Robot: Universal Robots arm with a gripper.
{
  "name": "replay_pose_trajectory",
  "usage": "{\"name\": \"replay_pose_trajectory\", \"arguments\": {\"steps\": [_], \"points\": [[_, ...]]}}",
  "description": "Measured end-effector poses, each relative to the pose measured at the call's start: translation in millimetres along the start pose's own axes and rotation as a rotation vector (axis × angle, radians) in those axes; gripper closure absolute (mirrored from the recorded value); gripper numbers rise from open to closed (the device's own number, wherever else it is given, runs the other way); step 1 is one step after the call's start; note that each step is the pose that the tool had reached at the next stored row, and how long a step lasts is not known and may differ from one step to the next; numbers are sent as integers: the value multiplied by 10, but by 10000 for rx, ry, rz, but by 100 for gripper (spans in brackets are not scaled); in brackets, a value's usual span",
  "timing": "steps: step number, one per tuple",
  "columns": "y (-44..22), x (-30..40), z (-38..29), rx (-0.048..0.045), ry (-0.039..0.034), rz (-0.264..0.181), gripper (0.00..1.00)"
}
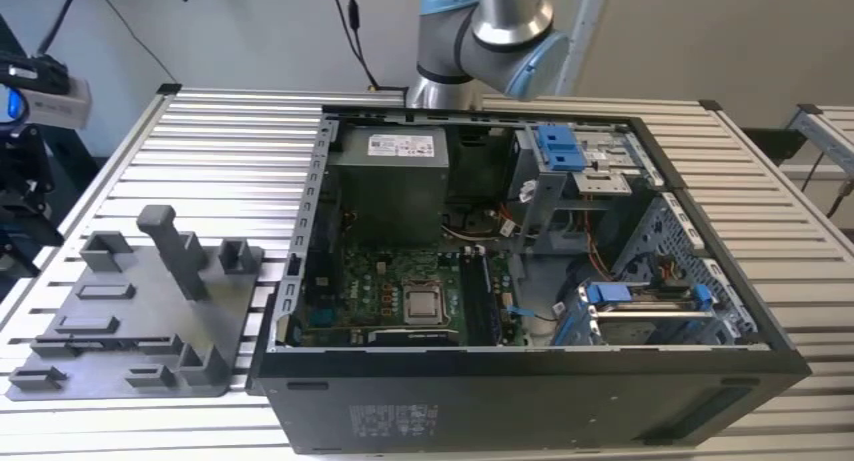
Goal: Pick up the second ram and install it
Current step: 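Pick up the second ram and move it above second insertion slot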
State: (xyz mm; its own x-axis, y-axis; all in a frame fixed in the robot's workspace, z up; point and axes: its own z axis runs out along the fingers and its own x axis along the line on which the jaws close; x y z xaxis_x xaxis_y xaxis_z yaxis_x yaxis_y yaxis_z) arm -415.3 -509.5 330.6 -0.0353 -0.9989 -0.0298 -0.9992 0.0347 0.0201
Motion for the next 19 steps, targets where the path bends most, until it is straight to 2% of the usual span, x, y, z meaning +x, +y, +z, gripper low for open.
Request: {"name": "replay_pose_trajectory", "arguments": {"steps": [5, 13, 19], "points": [[-2, 2, 55, -8, 5, -259, 58], [-2, 3, 81, 0, 4, -353, 58], [-4, 5, 172, -3, 7, -351, 58]]}}
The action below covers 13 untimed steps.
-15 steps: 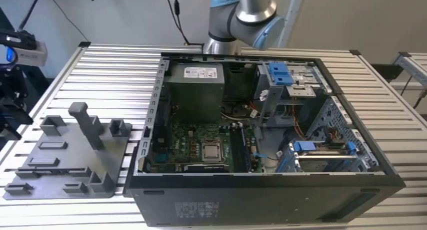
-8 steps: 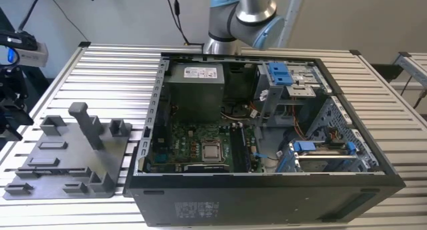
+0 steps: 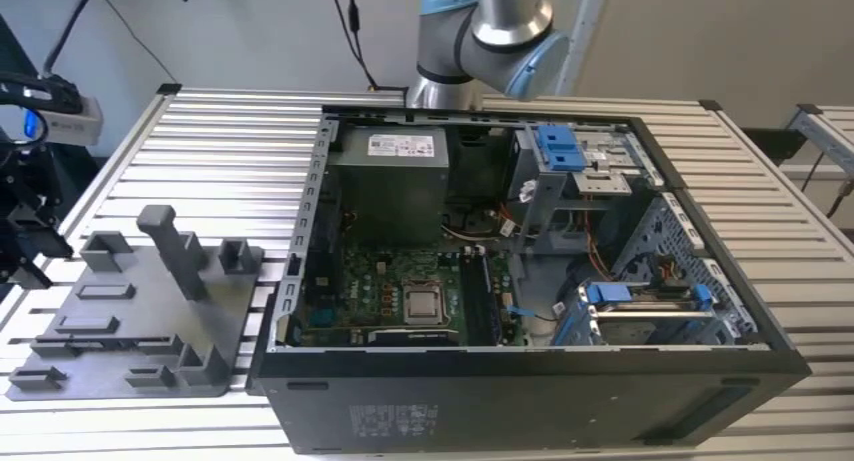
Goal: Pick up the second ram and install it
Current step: 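Pick up the second ram and move it above second insertion slot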
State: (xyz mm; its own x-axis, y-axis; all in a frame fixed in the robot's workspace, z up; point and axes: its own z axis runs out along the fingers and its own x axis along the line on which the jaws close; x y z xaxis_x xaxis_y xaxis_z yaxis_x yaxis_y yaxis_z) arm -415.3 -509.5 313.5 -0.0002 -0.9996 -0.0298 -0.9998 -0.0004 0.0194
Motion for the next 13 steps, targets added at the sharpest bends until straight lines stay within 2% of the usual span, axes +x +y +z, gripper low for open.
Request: {"name": "replay_pose_trajectory", "arguments": {"steps": [13], "points": [[-3, 6, 199, 0, 0, -3, 58]]}}
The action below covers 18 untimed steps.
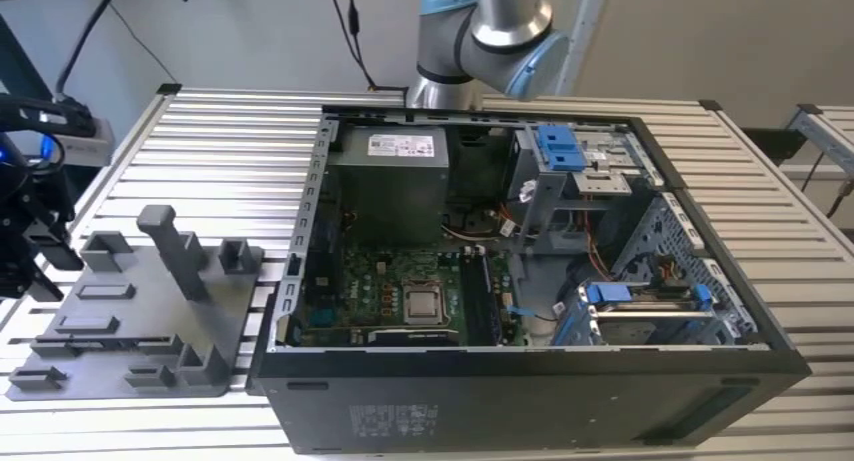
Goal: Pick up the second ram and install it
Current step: 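Pick up the second ram and move it above second insertion slot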
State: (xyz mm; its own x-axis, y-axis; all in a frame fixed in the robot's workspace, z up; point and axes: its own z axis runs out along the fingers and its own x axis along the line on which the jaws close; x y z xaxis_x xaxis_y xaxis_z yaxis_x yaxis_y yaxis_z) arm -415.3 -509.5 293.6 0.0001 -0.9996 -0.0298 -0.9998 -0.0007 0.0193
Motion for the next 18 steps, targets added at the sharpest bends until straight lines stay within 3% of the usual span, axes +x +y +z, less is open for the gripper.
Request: {"name": "replay_pose_trajectory", "arguments": {"steps": [18], "points": [[-10, 8, 262, 1, 0, -4, 58]]}}
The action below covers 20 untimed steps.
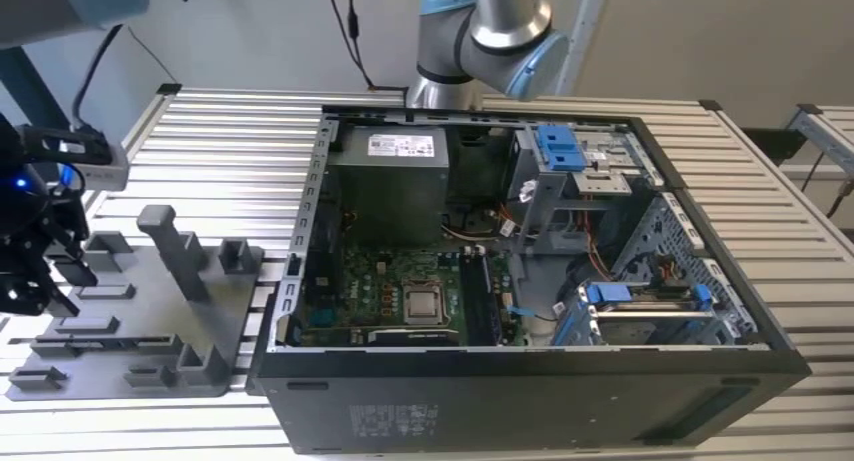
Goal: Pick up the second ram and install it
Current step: 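Pick up the second ram and move it above second insertion slot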
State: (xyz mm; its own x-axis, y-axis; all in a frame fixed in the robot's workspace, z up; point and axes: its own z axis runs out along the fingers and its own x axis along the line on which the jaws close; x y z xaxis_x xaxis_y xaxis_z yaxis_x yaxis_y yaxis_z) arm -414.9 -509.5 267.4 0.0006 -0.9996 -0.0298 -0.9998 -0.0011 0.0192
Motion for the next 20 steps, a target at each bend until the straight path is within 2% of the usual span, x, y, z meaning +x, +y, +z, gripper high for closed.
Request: {"name": "replay_pose_trajectory", "arguments": {"steps": [20], "points": [[5, 14, 282, -10, 8, -403, 58]]}}
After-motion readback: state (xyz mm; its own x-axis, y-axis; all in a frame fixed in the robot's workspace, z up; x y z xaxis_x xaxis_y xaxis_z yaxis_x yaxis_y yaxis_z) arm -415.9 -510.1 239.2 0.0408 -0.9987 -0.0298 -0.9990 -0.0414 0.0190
